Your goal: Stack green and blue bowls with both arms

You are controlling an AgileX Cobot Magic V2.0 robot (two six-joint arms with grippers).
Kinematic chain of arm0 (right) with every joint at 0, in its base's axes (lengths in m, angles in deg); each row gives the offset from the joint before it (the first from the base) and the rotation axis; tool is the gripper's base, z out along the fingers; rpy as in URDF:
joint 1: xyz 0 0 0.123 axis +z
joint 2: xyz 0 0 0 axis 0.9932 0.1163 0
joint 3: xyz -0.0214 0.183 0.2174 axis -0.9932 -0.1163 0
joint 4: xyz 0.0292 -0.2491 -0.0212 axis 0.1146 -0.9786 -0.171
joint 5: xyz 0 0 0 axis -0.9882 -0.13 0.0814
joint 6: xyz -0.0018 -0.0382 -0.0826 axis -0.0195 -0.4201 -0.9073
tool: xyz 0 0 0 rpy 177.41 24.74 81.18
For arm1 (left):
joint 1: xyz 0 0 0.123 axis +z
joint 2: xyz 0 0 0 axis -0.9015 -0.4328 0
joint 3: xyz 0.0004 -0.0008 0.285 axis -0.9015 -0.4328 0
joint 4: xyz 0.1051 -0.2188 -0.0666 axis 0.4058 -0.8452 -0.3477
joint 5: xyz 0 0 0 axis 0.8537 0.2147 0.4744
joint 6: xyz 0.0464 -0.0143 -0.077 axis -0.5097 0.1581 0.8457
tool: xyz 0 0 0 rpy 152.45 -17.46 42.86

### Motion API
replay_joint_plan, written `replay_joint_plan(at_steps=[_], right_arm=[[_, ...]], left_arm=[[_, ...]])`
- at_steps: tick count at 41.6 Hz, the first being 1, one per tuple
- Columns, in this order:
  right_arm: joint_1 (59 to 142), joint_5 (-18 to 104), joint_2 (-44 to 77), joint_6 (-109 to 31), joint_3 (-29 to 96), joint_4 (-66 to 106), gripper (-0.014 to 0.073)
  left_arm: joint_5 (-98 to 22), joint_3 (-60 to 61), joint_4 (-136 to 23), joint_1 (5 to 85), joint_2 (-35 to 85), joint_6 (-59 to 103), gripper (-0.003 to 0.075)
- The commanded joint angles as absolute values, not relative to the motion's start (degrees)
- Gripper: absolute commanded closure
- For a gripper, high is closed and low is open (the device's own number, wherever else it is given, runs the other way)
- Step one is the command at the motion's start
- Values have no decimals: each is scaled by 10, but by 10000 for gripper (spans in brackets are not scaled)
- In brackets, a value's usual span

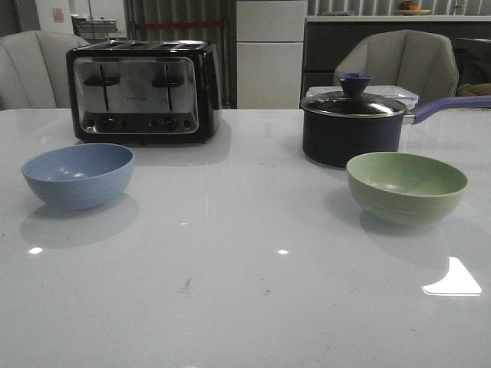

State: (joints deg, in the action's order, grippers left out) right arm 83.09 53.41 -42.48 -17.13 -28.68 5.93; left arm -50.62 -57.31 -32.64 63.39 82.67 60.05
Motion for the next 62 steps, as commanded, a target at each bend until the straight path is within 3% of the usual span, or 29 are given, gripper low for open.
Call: replay_joint_plan(at_steps=[1, 38, 45, 62], right_arm=[[826, 587, -436, -172, -285, 61, 538], [826, 597, -436, -172, -254, 62, 538], [826, 548, -431, -172, -160, 62, 538], [826, 376, -268, -172, 113, 61, 538]], left_arm=[[-556, -575, -330, 630, 837, 604, 627], [-588, -566, -330, 630, 837, 604, 627], [-570, -496, -330, 630, 835, 604, 627], [-299, -181, -327, 630, 701, 604, 627]])
